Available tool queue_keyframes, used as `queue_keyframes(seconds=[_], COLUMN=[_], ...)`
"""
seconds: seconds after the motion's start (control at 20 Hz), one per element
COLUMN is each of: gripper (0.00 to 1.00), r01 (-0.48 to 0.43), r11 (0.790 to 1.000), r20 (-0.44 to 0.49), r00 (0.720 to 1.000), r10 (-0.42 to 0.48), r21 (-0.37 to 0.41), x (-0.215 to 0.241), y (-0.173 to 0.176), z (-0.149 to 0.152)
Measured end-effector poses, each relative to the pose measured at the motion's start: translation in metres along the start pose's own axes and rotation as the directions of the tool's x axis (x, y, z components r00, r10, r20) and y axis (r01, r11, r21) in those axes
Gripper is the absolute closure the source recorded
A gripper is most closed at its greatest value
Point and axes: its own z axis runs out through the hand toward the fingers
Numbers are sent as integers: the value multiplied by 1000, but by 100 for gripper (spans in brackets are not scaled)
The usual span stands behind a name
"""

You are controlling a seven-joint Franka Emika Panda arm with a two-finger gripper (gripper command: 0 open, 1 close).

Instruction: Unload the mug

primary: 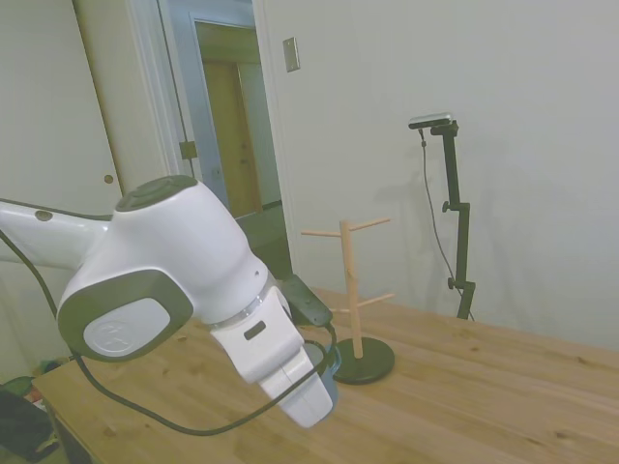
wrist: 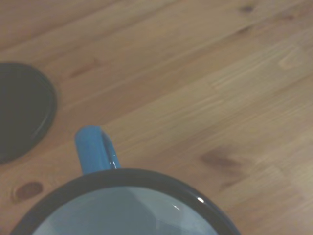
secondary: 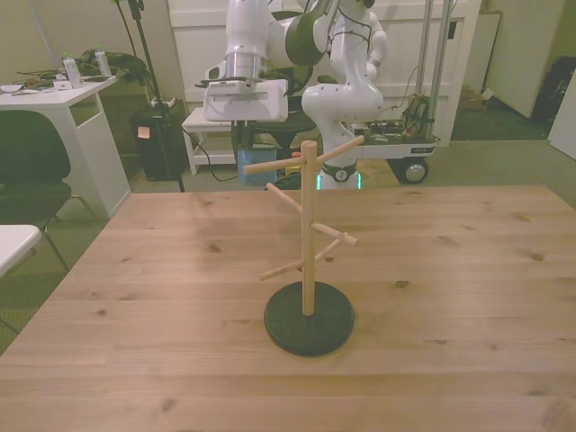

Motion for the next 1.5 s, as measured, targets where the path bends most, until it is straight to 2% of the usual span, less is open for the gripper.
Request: queue_keyframes(seconds=[0.1, 0.45, 0.9, 1.1, 1.15, 1.5], gripper=[100, 100, 100, 100, 0, 0], r01=[6, 33, 23, 21, 21, 20], r11=[1000, 995, 990, 988, 988, 988], r20=[47, 102, 105, 104, 103, 109], r00=[999, 995, 994, 995, 995, 994], r10=[-5, -23, -8, -6, -5, -4], r21=[-25, -97, -141, -150, -150, -152], x=[-4, -12, -5, -1, 0, 0], y=[0, -2, 7, 5, 5, 5], z=[16, 59, 105, 111, 111, 111])
